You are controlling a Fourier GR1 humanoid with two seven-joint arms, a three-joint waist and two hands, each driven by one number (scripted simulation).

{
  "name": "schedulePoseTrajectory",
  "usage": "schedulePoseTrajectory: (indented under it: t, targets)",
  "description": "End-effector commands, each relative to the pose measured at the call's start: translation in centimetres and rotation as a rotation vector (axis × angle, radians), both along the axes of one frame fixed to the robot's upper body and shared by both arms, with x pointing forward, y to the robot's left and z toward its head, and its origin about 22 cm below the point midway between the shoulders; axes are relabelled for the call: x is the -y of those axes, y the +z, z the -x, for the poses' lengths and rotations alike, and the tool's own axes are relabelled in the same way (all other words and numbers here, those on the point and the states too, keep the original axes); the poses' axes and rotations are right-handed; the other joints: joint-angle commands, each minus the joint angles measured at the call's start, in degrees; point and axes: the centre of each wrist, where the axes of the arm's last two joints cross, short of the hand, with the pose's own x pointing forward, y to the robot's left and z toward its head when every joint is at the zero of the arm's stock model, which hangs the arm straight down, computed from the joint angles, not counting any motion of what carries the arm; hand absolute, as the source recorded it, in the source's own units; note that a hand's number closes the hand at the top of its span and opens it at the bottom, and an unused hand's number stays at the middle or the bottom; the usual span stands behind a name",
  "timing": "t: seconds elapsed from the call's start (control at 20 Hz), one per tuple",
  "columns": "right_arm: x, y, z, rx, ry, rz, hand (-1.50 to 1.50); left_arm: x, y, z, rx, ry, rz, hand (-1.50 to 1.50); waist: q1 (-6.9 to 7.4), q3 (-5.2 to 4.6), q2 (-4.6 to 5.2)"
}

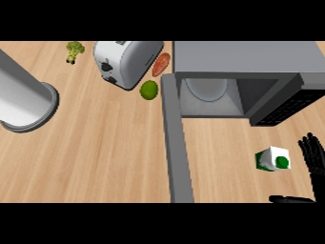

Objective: Pick up the milk, place it into the microwave and close the microwave

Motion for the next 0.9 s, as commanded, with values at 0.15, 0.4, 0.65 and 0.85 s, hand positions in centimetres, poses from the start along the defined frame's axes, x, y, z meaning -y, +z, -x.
schedulePoseTrajectory:
  t: [0.15, 0.4, 0.65, 0.85]
  targets:
    - [-1.0, -2.1, -1.5, -0.003, 0.019, -0.001, -1.5, 1.0, 1.3, 1.4, 0.049, -0.04, -0.006, -1.5, -0.08, -0.02, -0.03]
    - [0.5, -4.9, -1.9, -0.004, 0.007, 0.031, -1.5, 0.5, 1.4, 0.3, 0.041, -0.031, 0.011, -1.5, 0.05, 0.03, 0.09]
    - [0.8, -5.2, -2.9, -0.004, -0.028, 0.05, -1.5, 0.7, 0.5, 1.9, 0.053, -0.018, -0.004, -1.5, 0.2, -0.01, 0.0]
    - [0.4, -7.1, -3.3, -0.011, 0.003, 0.07, -1.5, -0.4, 1.7, 0.7, 0.053, -0.033, 0.004, -1.5, 0.29, 0.07, 0.16]
